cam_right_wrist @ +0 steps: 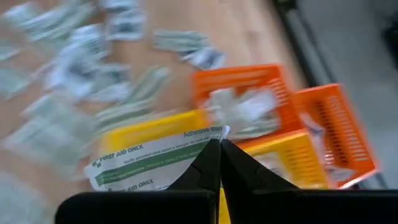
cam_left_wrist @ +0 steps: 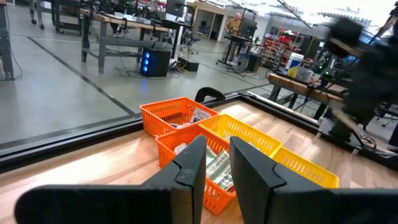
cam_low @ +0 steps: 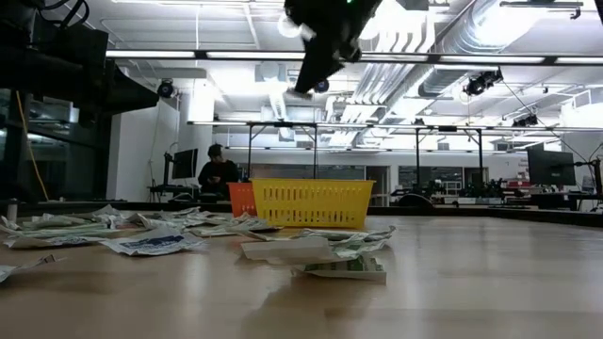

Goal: Pick & Place First Aid Supplies
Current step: Put the bandage into the bottom orange bin

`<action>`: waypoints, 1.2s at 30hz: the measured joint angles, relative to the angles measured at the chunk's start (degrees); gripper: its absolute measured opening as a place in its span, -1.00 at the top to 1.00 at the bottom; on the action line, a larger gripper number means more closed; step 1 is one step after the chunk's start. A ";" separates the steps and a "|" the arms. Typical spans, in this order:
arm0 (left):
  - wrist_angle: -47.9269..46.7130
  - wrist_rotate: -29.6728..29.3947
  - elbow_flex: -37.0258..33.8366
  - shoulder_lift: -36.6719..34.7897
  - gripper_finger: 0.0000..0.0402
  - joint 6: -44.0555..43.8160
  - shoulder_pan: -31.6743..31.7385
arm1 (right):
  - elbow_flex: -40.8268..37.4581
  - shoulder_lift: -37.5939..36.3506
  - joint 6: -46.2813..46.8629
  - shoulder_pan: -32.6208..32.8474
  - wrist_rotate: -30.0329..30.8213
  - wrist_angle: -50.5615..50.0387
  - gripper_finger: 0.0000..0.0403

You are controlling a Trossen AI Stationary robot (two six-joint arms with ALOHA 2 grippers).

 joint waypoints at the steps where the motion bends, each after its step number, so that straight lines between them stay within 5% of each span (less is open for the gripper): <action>1: -0.02 0.01 0.01 0.00 0.64 0.00 0.00 | 0.02 0.39 -0.54 -1.24 0.86 0.98 1.00; 11: -0.01 0.00 0.01 0.00 0.64 0.00 0.00 | 0.02 8.44 -2.49 -10.32 2.19 12.29 1.00; 23: -0.02 0.01 0.02 0.00 0.64 0.00 0.01 | 0.00 14.64 -12.71 -15.26 -5.41 17.19 0.98; 36: 0.00 0.08 0.00 0.02 0.64 0.00 0.02 | 0.00 14.93 -15.48 -15.32 -6.40 17.56 0.64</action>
